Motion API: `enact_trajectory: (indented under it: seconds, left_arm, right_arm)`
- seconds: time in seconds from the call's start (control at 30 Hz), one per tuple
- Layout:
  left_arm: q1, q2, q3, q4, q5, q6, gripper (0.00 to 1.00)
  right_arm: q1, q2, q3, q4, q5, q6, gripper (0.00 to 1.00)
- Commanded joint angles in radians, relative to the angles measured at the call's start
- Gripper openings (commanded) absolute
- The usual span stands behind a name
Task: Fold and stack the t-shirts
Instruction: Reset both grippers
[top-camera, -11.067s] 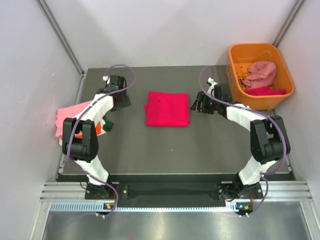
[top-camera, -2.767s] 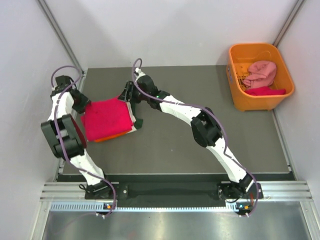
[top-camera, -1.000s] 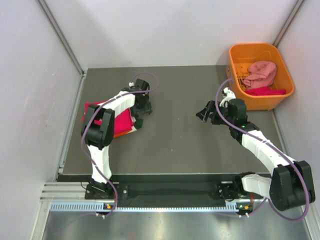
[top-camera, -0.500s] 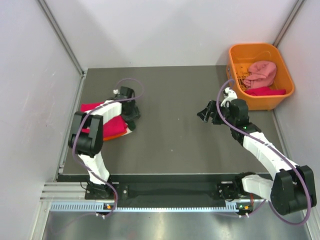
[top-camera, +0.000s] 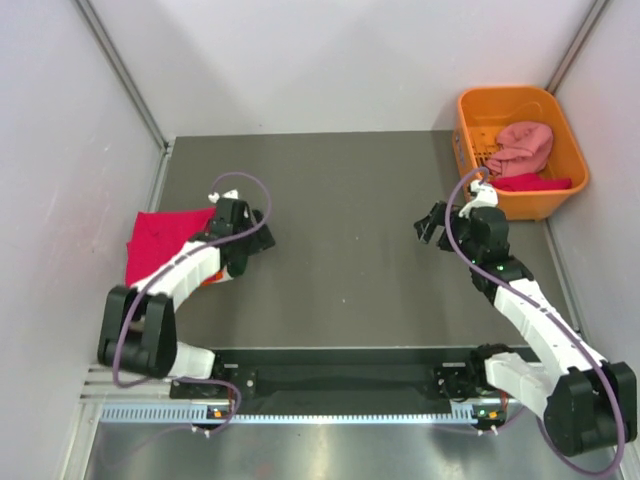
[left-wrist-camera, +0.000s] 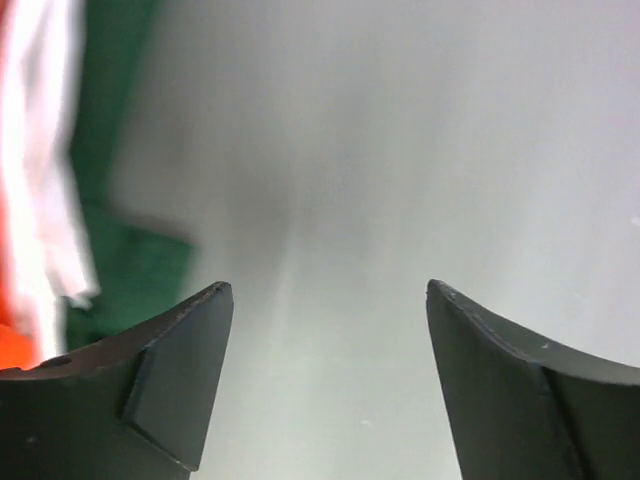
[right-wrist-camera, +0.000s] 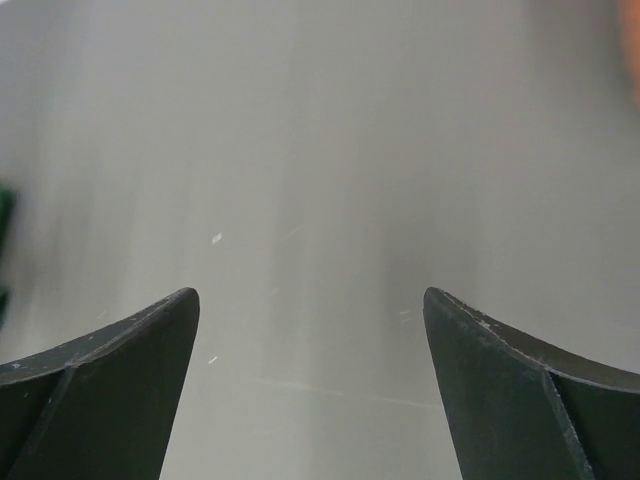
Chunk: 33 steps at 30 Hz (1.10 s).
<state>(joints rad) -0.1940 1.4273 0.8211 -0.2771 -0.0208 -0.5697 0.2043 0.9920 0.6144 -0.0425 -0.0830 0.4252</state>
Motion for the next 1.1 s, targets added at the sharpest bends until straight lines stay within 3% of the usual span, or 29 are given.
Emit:
enact_trajectory:
  seconds: [0.0, 0.03, 0.13, 0.33, 0.43, 0.63, 1.07]
  left_arm:
    - [-0.080, -0.161, -0.101, 0.183, -0.079, 0.037, 0.84]
    - [-0.094, -0.224, -0.131, 0.212, -0.088, 0.047, 0.93]
    - [-0.131, -0.345, -0.244, 0.331, -0.103, 0.071, 0.99]
    - [-0.147, -0.573, -0.601, 0.688, -0.025, 0.126, 0.99]
    - [-0.148, -0.639, -0.684, 0.799, -0.084, 0.097, 0.99]
    - [-0.147, -0.636, -0.600, 0.670, -0.012, 0.123, 0.96]
    - [-0.147, -0.591, -0.589, 0.681, 0.030, 0.160, 0.94]
  right_arm:
    - [-0.017, -0.079, -0.031, -0.004, 0.178, -0.055, 0.94]
    - [-0.017, -0.093, -0.062, 0.012, 0.201, -0.062, 0.94]
    - [-0.019, -0.145, -0.138, 0.080, 0.230, -0.081, 0.95]
    - [-0.019, -0.254, -0.277, 0.139, 0.405, -0.105, 0.98]
    - [-0.019, -0.334, -0.324, 0.190, 0.338, -0.120, 1.00]
    - [-0.019, -0.371, -0.358, 0.227, 0.302, -0.108, 1.00]
    - [-0.019, -0.354, -0.352, 0.217, 0.312, -0.100, 1.00]
